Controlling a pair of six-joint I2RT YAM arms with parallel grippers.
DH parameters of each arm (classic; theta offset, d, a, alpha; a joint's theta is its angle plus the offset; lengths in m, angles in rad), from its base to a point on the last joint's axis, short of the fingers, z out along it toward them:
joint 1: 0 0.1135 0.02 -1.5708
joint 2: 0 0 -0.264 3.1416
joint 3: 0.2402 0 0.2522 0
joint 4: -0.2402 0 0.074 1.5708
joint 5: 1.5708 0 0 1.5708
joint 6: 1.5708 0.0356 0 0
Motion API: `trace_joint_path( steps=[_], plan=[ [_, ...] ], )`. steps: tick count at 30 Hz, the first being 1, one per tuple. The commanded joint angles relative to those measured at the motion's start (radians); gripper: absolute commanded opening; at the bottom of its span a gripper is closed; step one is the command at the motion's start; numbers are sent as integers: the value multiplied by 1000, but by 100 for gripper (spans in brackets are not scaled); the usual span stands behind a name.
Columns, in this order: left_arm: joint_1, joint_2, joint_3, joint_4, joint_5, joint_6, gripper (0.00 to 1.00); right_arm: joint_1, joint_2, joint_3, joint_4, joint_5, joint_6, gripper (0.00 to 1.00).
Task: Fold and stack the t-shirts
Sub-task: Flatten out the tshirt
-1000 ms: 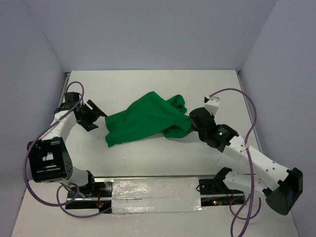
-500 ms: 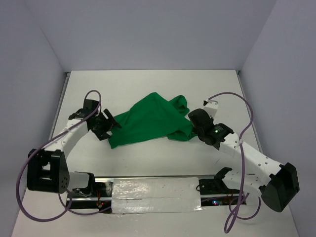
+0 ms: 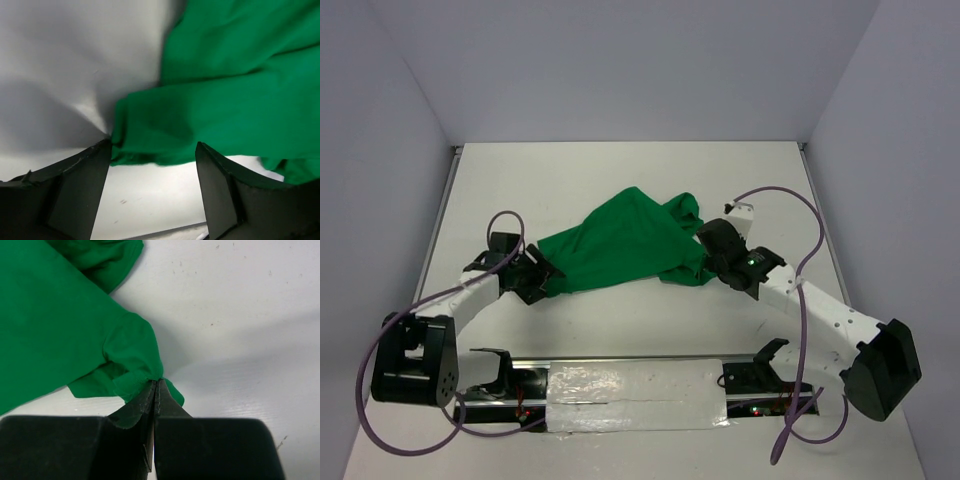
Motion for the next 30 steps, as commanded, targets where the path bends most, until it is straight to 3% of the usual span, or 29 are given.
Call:
trace_joint_path(
  steps=[1,8,10,11,14,21,30],
  plan=[
    [-6,55,-25,139,15,-22,78,-4,12,5,41,-3,-4,0],
    [-7,57,-4,94,-28,-29,46,-4,12,-3,39,5,1,0],
    [-7,14,-2,64,-47,-27,31,-4,12,-3,37,8,1,0],
    [-7,-1,-4,34,-52,-25,17,-4,12,-3,37,10,1,0],
    [-7,-69,7,-17,-63,-13,0,-7,14,2,39,16,-8,0],
    [-7,-199,142,-279,-54,82,0,-13,-5,54,5,39,-42,0],
    [-18,-218,174,-423,6,137,0,-11,-77,89,-77,72,-51,0]
  ],
)
